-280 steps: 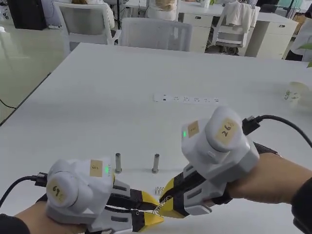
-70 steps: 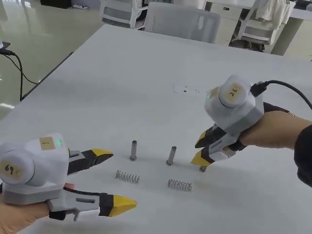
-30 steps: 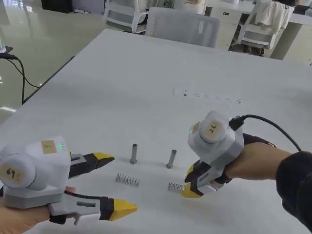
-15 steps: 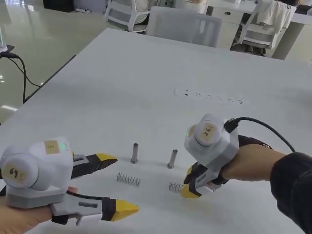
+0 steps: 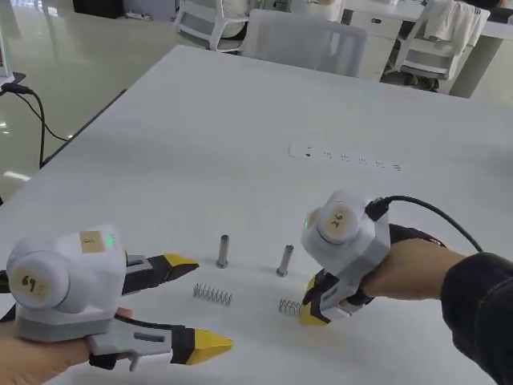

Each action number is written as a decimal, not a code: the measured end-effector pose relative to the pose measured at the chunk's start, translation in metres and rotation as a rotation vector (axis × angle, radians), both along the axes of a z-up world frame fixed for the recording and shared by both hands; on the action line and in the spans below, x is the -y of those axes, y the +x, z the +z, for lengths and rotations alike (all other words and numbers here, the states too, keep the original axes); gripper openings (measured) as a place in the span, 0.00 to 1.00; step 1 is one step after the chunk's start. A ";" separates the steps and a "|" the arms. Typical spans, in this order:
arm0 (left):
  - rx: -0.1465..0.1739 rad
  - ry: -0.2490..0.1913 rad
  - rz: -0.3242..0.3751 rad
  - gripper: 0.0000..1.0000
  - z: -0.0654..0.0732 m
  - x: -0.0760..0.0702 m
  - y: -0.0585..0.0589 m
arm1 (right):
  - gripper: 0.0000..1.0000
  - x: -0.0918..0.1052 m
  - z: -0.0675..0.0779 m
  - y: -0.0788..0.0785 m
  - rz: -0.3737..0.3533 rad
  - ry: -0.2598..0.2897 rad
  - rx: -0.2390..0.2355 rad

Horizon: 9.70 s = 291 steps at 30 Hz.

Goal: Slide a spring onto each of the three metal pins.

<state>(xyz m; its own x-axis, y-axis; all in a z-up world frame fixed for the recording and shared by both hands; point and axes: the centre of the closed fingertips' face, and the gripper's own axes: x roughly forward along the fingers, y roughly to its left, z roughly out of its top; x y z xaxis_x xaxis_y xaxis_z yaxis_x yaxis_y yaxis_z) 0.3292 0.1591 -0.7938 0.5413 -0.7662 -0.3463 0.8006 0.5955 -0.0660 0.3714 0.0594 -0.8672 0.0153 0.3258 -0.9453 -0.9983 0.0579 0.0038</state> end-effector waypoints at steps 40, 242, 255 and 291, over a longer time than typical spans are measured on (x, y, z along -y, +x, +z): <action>0.024 0.017 -0.135 0.49 -0.002 0.034 -0.007 | 0.08 -0.023 0.045 -0.030 0.094 0.032 -0.022; 0.023 -0.040 -0.231 0.38 0.008 0.061 -0.021 | 0.08 -0.048 0.087 -0.064 0.178 0.072 -0.045; 0.004 -0.046 -0.160 0.57 0.006 0.051 -0.012 | 0.08 -0.044 0.088 -0.055 0.161 0.069 -0.035; -0.001 -0.053 0.018 0.75 0.004 0.002 0.004 | 0.08 -0.023 0.097 -0.001 0.075 0.051 0.024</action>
